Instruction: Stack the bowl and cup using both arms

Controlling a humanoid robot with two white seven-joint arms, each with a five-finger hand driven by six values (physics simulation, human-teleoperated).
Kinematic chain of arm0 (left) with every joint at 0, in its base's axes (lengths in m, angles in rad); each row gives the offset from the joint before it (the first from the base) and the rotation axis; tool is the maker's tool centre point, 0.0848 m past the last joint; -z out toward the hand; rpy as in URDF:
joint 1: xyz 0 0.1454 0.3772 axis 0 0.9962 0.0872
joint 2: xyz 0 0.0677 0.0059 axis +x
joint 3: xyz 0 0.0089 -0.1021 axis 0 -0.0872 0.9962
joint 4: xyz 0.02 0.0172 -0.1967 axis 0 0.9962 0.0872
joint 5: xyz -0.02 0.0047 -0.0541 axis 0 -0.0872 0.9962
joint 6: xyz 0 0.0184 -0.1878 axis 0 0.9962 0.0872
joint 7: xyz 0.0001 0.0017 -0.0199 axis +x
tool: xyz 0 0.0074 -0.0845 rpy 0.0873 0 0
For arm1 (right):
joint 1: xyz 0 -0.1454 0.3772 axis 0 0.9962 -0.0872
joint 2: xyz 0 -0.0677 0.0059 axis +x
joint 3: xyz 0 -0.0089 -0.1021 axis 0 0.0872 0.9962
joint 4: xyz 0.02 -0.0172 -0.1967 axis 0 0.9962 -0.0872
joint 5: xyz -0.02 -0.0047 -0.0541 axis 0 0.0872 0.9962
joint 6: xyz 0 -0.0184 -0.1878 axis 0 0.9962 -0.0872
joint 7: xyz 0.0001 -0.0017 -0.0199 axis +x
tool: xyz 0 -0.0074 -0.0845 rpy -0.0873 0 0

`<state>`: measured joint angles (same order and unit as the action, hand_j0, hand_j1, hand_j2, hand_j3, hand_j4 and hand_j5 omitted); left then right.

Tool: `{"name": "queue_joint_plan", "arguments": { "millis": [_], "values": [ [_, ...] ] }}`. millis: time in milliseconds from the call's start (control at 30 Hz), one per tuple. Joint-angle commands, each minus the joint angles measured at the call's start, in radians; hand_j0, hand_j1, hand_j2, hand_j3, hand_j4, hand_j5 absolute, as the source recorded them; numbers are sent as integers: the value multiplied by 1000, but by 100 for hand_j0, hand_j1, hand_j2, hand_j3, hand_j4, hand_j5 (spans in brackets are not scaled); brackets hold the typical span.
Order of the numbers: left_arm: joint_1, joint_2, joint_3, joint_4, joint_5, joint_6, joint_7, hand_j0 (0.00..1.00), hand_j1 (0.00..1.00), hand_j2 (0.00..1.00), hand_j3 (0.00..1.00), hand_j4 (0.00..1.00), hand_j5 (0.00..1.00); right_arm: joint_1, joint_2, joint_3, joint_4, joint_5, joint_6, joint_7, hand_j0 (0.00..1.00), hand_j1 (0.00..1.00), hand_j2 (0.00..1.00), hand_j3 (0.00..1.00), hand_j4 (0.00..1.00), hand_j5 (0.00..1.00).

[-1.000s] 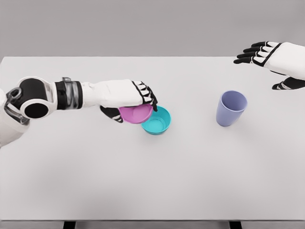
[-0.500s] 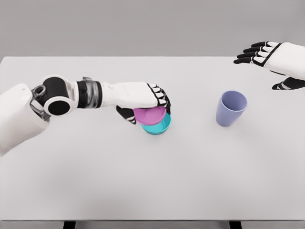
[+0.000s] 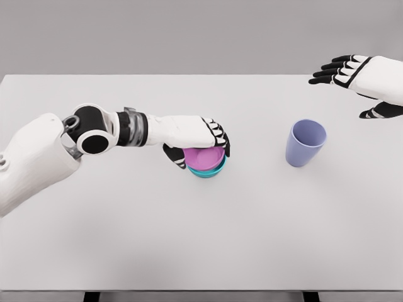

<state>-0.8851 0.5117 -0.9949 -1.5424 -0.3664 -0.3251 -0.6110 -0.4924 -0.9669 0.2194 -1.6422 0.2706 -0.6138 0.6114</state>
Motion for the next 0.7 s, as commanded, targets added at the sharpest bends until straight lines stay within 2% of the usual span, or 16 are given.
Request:
{"name": "queue_joint_plan", "arguments": {
  "millis": [0, 400, 433, 467, 500, 533, 667],
  "values": [
    [0, -1, -1, 10, 3, -2, 0, 58, 58, 58, 58, 58, 58, 0, -1, 0, -1, -5, 3, -1, 100, 100, 100, 100, 100, 100],
    [0, -18, -1, 24, 1, -2, 0, 61, 61, 61, 61, 61, 61, 0, -1, 0, 1, -5, 3, -1, 100, 100, 100, 100, 100, 100],
    [0, -16, -1, 24, 1, -2, 0, 67, 67, 67, 67, 67, 67, 0, -1, 0, -1, -5, 3, -1, 100, 100, 100, 100, 100, 100],
    [0, -16, -1, 24, 1, -2, 0, 84, 84, 84, 84, 84, 84, 0, -1, 0, -1, -5, 3, -1, 100, 100, 100, 100, 100, 100],
    [0, -16, -1, 24, 0, 3, 0, 95, 95, 95, 95, 95, 95, 0, -1, 0, 1, -5, 3, -1, 100, 100, 100, 100, 100, 100],
    [0, -16, 1, 24, -3, 0, 0, 100, 100, 100, 100, 100, 100, 0, -1, 0, 1, -5, 3, -1, 100, 100, 100, 100, 100, 100],
    [2, -16, 1, 24, -3, 0, 0, 100, 100, 100, 100, 100, 100, 0, -1, -2, 2, -5, 3, -1, 100, 100, 100, 100, 100, 100]
  ]
}}
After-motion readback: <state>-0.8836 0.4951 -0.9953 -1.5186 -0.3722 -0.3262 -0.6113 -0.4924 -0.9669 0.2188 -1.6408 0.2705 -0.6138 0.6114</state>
